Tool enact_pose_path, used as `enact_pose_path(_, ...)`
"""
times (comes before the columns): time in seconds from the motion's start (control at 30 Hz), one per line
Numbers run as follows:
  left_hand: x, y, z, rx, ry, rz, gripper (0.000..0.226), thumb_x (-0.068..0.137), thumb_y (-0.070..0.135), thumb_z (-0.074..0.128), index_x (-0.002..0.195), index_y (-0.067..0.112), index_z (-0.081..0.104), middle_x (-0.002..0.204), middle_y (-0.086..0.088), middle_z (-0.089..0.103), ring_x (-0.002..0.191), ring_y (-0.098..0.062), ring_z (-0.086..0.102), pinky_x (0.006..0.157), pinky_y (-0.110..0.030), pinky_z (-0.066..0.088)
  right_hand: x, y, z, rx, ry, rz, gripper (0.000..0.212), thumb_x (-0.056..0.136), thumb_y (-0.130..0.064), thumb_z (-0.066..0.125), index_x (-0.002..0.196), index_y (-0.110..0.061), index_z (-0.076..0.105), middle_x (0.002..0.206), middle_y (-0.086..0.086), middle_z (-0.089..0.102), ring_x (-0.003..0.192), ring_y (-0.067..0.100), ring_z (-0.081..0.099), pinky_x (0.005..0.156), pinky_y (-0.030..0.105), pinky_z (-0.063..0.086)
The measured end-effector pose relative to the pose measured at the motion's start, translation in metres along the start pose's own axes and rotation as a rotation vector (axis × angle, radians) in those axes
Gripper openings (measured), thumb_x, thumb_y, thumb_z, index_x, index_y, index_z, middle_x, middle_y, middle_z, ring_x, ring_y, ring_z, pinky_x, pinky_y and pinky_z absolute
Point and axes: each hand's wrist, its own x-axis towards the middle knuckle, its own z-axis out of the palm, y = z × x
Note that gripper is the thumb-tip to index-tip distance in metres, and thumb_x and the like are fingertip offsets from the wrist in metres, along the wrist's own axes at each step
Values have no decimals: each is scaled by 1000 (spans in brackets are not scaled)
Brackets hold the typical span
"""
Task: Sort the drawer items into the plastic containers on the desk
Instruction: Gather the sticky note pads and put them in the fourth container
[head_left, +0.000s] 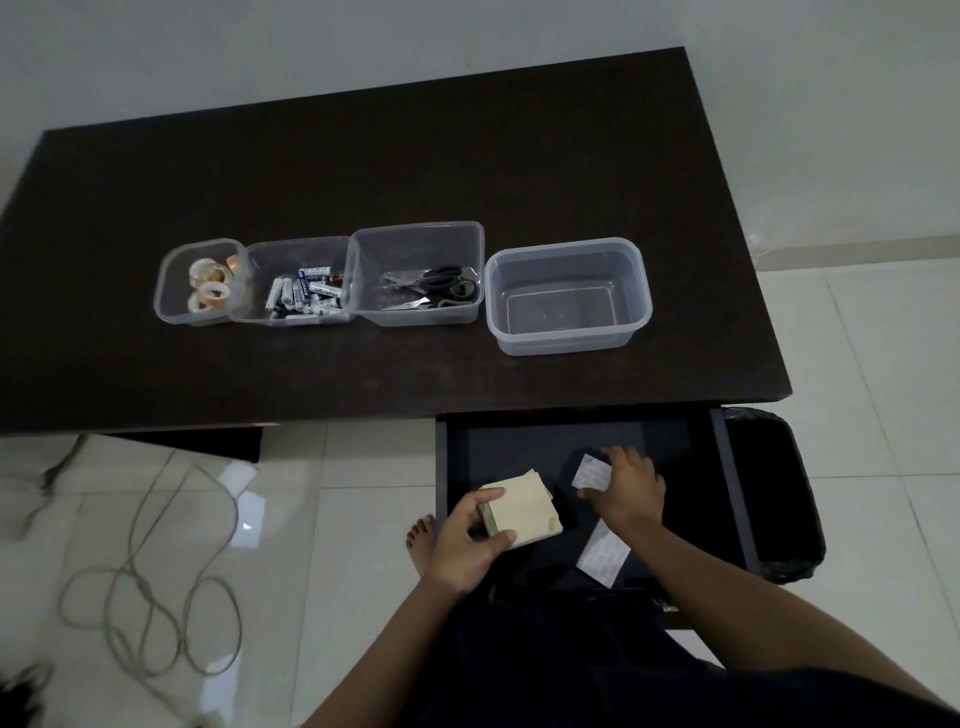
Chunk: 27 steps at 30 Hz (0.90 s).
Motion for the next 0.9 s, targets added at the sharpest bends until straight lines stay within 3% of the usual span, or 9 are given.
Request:
enact_pose_path(0.13, 0, -1, -4, 33, 4, -5, 44, 78, -1, 69, 107, 30, 57, 120, -4, 56, 115, -21, 53, 96, -45, 50, 3, 1, -1, -8, -62, -11, 59, 68, -39, 77, 119, -21, 55, 121, 5, 49, 108, 28, 54, 92, 38, 42)
enact_pose_path(0.27, -1, 1, -2, 42, -24, -13, 44, 79, -1, 68, 107, 31, 56, 121, -3, 55, 114, -18, 51, 96, -42, 50, -3, 4, -5, 199, -60, -16, 24, 77, -24, 70, 97, -13, 61, 113, 10, 49, 80, 29, 60, 73, 34, 50)
enact_pose_path(0.37, -2, 2, 1, 49, -37, 5, 45, 79, -2, 68, 111, 27, 56, 123, 0, 53, 109, -10, 51, 96, -39, 51, -12, 5, -13, 351, 39, -51, 15, 80, -20, 70, 84, -7, 62, 89, 9, 61, 77, 26, 60, 67, 30, 46)
enact_pose_path(0.47, -2, 3, 6, 28, -55, 31, 49, 79, -5, 66, 118, 22, 55, 127, 1, 52, 107, -6, 51, 94, -32, 49, -24, 1, -26, 544, 89, -24, 13, 80, -16, 71, 87, -10, 62, 71, -1, 60, 71, 21, 62, 65, 27, 48)
enact_pose_path(0.57, -3, 4, 11, 11, -69, 32, 52, 79, -6, 66, 117, 27, 54, 125, -2, 54, 111, -13, 53, 94, -36, 51, -33, -5, -37, 693, 127, -47, 16, 80, -15, 71, 94, -15, 63, 72, 1, 61, 68, 18, 62, 64, 25, 50)
enact_pose_path(0.73, -4, 4, 17, -73, -84, -27, 56, 78, -3, 69, 111, 41, 55, 122, -5, 58, 113, -23, 57, 95, -44, 52, -47, -20, -51, 839, 185, -155, 13, 81, -13, 72, 85, -23, 65, 76, -4, 68, 68, 10, 65, 64, 19, 53)
enact_pose_path(0.8, -4, 4, 19, -112, -94, -42, 58, 78, -4, 68, 117, 37, 55, 118, -3, 60, 112, -23, 58, 88, -38, 55, -52, -25, -52, 875, 163, -209, 19, 80, -9, 72, 83, -27, 66, 79, -6, 69, 72, 7, 66, 67, 19, 54)
enact_pose_path(0.9, -6, 9, 23, -211, -100, -59, 58, 80, -9, 64, 123, 28, 52, 109, -2, 63, 102, -18, 60, 67, -22, 55, -59, -26, -48, 853, 89, -290, 26, 78, -5, 72, 83, -30, 68, 86, -6, 71, 80, 7, 68, 74, 19, 55)
